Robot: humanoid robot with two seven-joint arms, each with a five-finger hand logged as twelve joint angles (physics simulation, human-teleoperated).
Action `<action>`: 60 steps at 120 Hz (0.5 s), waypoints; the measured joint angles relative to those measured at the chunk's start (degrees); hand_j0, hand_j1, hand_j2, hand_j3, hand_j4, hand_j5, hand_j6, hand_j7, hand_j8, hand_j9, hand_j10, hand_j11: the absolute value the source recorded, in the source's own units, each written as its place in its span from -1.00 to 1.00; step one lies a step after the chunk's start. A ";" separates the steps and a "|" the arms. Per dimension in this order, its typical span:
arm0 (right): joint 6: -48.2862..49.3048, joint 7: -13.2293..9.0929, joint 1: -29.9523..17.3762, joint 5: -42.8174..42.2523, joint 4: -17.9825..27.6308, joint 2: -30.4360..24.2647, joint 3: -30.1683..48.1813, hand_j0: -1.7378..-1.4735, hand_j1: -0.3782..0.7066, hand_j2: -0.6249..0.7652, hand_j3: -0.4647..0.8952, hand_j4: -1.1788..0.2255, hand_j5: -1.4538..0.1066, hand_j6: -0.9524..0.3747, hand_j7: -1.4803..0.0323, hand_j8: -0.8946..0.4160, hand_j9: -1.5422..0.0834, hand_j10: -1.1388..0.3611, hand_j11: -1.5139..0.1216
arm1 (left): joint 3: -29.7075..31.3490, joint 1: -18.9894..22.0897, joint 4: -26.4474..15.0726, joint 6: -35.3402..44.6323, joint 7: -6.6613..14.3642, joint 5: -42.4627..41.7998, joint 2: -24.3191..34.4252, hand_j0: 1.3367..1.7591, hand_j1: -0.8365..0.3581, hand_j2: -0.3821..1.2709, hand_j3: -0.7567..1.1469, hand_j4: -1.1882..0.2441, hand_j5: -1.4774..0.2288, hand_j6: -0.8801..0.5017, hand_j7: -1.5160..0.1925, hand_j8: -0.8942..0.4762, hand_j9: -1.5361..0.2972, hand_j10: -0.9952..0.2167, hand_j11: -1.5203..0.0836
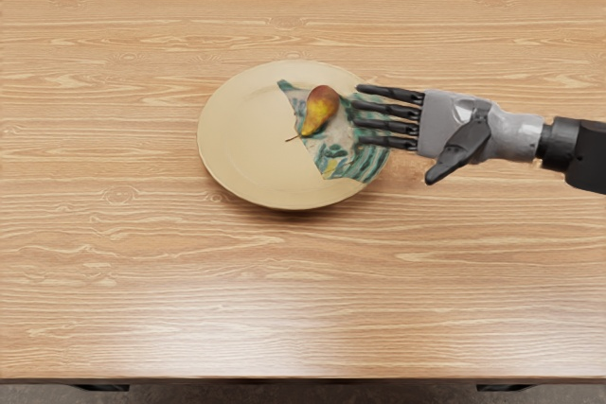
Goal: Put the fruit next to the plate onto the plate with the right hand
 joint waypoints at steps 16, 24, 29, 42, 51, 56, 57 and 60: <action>0.05 0.00 -1.63 5.12 -1.56 -5.24 0.88 -0.40 -0.94 -0.10 -0.32 0.68 0.86 0.44 0.95 0.37 0.89 0.52 0.85 | -0.04 -0.98 0.00 0.00 0.00 0.00 0.00 0.52 0.98 -0.54 -0.20 0.67 0.73 0.28 0.78 0.31 0.68 0.65 0.90; 0.06 0.00 -1.95 7.06 -2.36 -7.90 1.03 -0.40 -0.95 -0.10 -0.32 0.68 0.86 0.44 0.96 0.37 0.90 0.52 0.85 | -0.05 -1.02 0.00 0.00 0.04 0.00 0.00 0.52 0.98 -0.54 -0.20 0.67 0.73 0.28 0.78 0.31 0.68 0.65 0.90; 0.06 0.00 -2.09 8.30 -3.22 -9.44 1.09 -0.40 -0.95 -0.10 -0.32 0.68 0.86 0.44 0.96 0.37 0.90 0.52 0.85 | -0.06 -1.02 0.00 0.00 0.04 0.00 0.00 0.52 0.98 -0.54 -0.20 0.67 0.73 0.28 0.78 0.31 0.68 0.65 0.90; 0.07 0.00 -2.30 11.19 -5.58 -12.66 1.13 -0.40 -0.95 -0.10 -0.32 0.68 0.86 0.44 0.96 0.37 0.90 0.52 0.85 | -0.07 -1.02 0.00 0.00 0.07 0.00 0.00 0.52 0.98 -0.54 -0.20 0.67 0.73 0.28 0.78 0.31 0.68 0.65 0.90; 0.07 0.00 -2.60 12.50 -6.80 -14.52 1.12 -0.40 -0.95 -0.10 -0.32 0.68 0.86 0.44 0.96 0.37 0.90 0.52 0.85 | -0.09 -1.02 0.00 0.00 0.05 0.00 0.00 0.52 0.98 -0.54 -0.21 0.67 0.73 0.28 0.78 0.31 0.68 0.65 0.90; 0.08 0.00 -2.70 12.92 -7.24 -15.27 1.12 -0.40 -0.95 -0.10 -0.32 0.68 0.86 0.44 0.96 0.37 0.90 0.52 0.85 | -0.11 -1.02 0.00 0.00 0.06 0.00 0.00 0.52 0.98 -0.54 -0.21 0.67 0.73 0.28 0.78 0.31 0.68 0.65 0.90; 0.08 0.00 -2.72 13.00 -7.31 -15.40 1.12 -0.40 -0.95 -0.10 -0.32 0.68 0.86 0.44 0.96 0.37 0.90 0.52 0.85 | -0.10 -1.02 0.00 0.00 0.06 0.00 0.00 0.52 0.98 -0.54 -0.21 0.67 0.73 0.28 0.78 0.31 0.68 0.65 0.90; 0.08 0.00 -2.76 13.17 -7.48 -15.72 1.12 -0.40 -0.95 -0.10 -0.32 0.68 0.86 0.44 0.96 0.37 0.90 0.52 0.85 | -0.10 -1.02 0.00 0.00 0.05 0.00 0.00 0.52 0.98 -0.54 -0.21 0.67 0.73 0.28 0.78 0.31 0.68 0.65 0.90</action>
